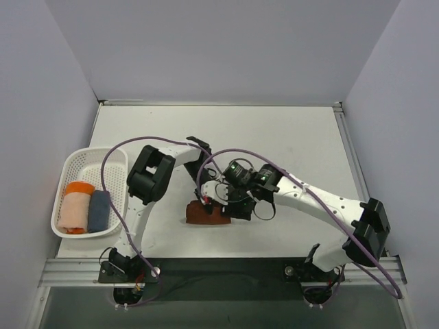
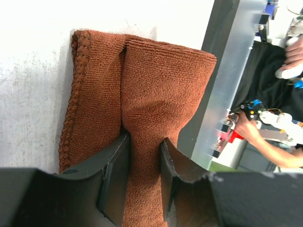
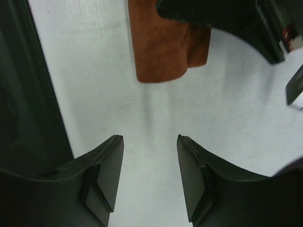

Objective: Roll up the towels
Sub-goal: Roll the towel

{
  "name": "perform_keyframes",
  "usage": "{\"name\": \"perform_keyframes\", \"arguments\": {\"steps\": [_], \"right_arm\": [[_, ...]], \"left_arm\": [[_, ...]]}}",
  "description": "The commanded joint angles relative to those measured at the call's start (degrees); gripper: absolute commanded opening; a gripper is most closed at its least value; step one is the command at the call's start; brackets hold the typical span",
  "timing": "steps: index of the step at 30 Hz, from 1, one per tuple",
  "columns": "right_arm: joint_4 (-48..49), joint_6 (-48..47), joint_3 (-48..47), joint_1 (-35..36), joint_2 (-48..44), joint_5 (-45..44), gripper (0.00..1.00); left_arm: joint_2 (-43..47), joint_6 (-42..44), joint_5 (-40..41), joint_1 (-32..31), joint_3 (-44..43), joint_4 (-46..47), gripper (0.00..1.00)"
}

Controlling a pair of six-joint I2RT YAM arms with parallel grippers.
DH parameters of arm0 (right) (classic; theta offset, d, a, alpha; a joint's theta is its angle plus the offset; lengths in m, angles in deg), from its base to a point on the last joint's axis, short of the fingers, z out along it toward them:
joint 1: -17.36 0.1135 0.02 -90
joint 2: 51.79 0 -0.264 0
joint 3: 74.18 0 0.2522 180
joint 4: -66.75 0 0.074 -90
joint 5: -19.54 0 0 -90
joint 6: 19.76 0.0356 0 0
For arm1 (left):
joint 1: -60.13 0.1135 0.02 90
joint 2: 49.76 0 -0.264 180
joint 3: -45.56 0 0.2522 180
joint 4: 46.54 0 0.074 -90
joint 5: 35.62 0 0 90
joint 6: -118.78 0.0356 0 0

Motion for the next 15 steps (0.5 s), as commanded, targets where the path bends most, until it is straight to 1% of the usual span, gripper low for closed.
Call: {"name": "perform_keyframes", "arguments": {"steps": [1,3,6,9,15], "right_arm": [[10.27,-0.77,1.47,6.02,3.92,-12.02,0.49],[13.87,-1.04,1.21,7.18,7.25,-12.3,0.5],[15.47,-1.92,0.42,8.15,10.69,-11.16,0.52],[16.78,-2.53,-0.11,8.77,15.0,-9.84,0.52],[17.49,-2.54,-0.2,8.77,19.04,-5.36,0.5]], "left_arm": [[-4.59,5.98,7.06,0.36,-1.58,4.45,0.38],[-5.21,6.6,6.71,0.54,-2.38,3.74,0.39],[-5.48,6.86,6.8,0.72,-2.64,3.38,0.4],[-6.09,6.25,5.92,0.89,-2.9,3.38,0.4],[-6.18,6.25,5.74,1.42,-3.17,3.47,0.41]]}}
